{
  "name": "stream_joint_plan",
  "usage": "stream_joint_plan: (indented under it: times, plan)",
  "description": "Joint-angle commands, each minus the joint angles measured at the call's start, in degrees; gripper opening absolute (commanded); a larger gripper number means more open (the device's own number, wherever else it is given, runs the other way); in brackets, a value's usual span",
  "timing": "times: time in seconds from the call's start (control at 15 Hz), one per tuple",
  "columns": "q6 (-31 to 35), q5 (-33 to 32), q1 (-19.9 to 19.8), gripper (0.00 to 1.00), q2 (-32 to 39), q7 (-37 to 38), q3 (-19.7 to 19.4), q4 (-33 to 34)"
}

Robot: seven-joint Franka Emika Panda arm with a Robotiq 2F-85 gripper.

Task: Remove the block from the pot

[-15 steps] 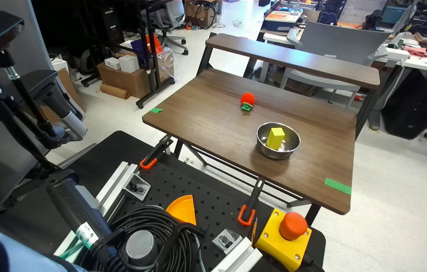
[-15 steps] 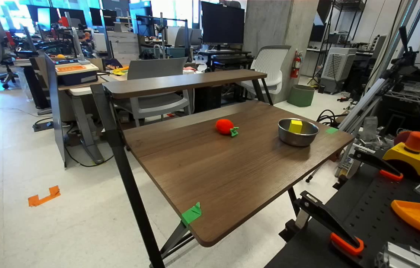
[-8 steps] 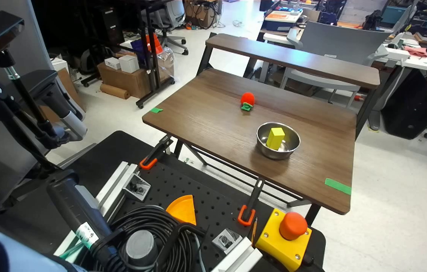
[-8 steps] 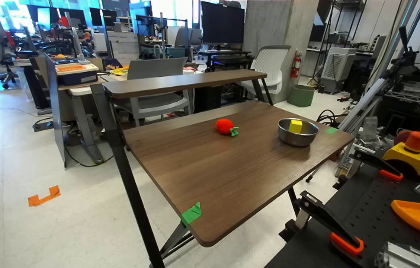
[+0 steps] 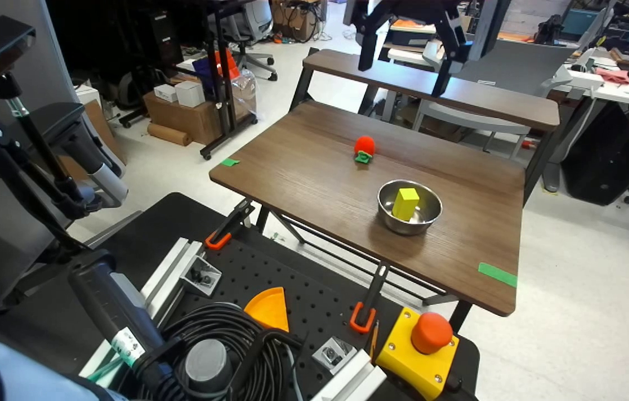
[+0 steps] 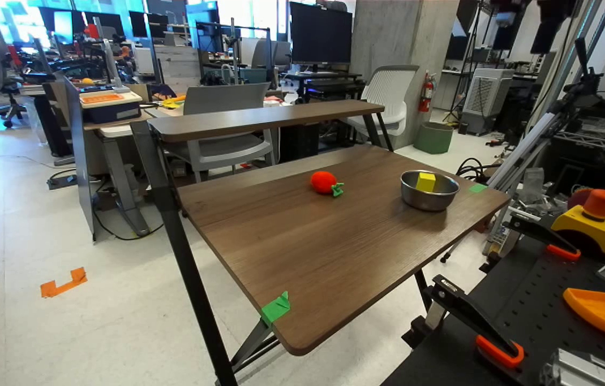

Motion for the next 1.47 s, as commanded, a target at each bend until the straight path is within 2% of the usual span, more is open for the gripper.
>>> stream_joint_plan:
  times: [0.0, 0.47, 0.8, 1.4]
  plan:
    - [3.1, 2.4, -1.1, 1.0, 9.0, 1.5, -1.2, 5.2]
    - [8.9, 7.5, -1.7, 1.0, 21.3, 5.5, -2.0, 10.6]
    - [12.2, 6.4, -1.8, 1.0, 28.7, 9.9, -2.6, 13.4]
    - [13.6, 6.3, -1.2, 1.0, 40.1, 17.1, -4.1, 20.0]
